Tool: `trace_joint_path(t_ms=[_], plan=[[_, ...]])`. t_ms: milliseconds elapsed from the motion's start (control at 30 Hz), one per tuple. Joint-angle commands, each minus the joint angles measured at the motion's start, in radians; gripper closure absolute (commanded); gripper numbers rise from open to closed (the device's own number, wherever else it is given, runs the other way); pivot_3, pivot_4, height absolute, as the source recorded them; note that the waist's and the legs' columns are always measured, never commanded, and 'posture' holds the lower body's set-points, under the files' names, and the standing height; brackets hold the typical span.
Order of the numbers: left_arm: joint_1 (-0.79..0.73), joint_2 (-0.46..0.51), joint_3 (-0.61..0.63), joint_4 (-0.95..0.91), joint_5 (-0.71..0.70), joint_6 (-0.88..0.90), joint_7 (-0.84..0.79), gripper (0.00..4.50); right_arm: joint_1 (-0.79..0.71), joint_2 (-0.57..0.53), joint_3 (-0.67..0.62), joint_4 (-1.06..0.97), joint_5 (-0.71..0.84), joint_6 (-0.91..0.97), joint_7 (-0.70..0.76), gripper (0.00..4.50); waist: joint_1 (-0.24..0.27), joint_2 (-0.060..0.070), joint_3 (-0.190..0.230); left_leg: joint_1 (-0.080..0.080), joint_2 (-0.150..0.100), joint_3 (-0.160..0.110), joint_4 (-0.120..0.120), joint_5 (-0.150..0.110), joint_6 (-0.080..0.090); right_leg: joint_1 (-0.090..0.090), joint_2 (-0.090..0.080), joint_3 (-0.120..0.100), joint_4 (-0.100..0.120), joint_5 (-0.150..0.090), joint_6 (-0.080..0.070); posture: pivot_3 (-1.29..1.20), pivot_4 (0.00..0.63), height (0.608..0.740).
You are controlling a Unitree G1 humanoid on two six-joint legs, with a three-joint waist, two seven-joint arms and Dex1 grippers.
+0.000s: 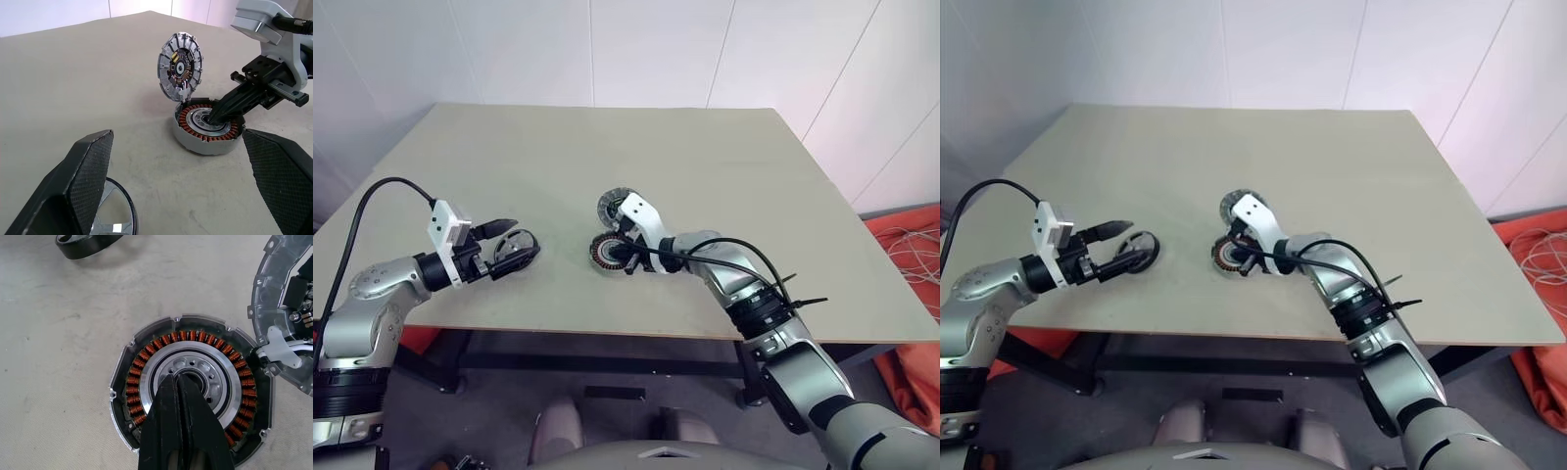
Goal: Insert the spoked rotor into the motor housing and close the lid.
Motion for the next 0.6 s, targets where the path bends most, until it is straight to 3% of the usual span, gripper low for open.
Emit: trace_joint_path(t_ms=[33, 233, 400, 600], plan=[[-0.017, 0.008, 0.012, -0.018, -0.006, -0.008, 0.001, 0.00, -0.003, -0.002, 0.001, -0.014, -0.010, -0.008, 0.006, 4.46, 0.000, 0.000, 0.000, 0.000, 0.000, 0.000, 0.000, 0.000, 0.000, 0.000, 0.000, 0.000, 0.000, 0.000, 0.000, 0.00, 0.000, 0.740], [-0.019, 0.007, 0.012, -0.018, -0.005, -0.008, 0.002, 0.00, -0.012, 0.016, -0.034, -0.022, 0.023, 0.009, 0.005, 4.46, 0.000, 0.000, 0.000, 0.000, 0.000, 0.000, 0.000, 0.000, 0.000, 0.000, 0.000, 0.000, 0.000, 0.000, 0.000, 0.00, 0.000, 0.740], [-0.019, 0.011, 0.019, -0.012, -0.005, -0.009, 0.004, 0.00, -0.045, 0.044, -0.143, -0.043, 0.100, 0.040, -0.009, 4.46, 0.001, 0.000, 0.000, 0.000, 0.000, 0.000, 0.000, 0.000, 0.000, 0.000, 0.000, 0.000, 0.000, 0.000, 0.000, 0.00, 0.000, 0.740], [-0.021, 0.013, 0.044, 0.000, -0.018, 0.014, 0.034, 0.00, -0.074, 0.000, -0.164, -0.038, 0.081, -0.006, -0.013, 4.46, 0.001, 0.000, 0.000, 0.000, 0.000, 0.000, 0.000, 0.000, 0.000, 0.000, 0.000, 0.000, 0.000, 0.000, 0.000, 0.00, 0.000, 0.740]])
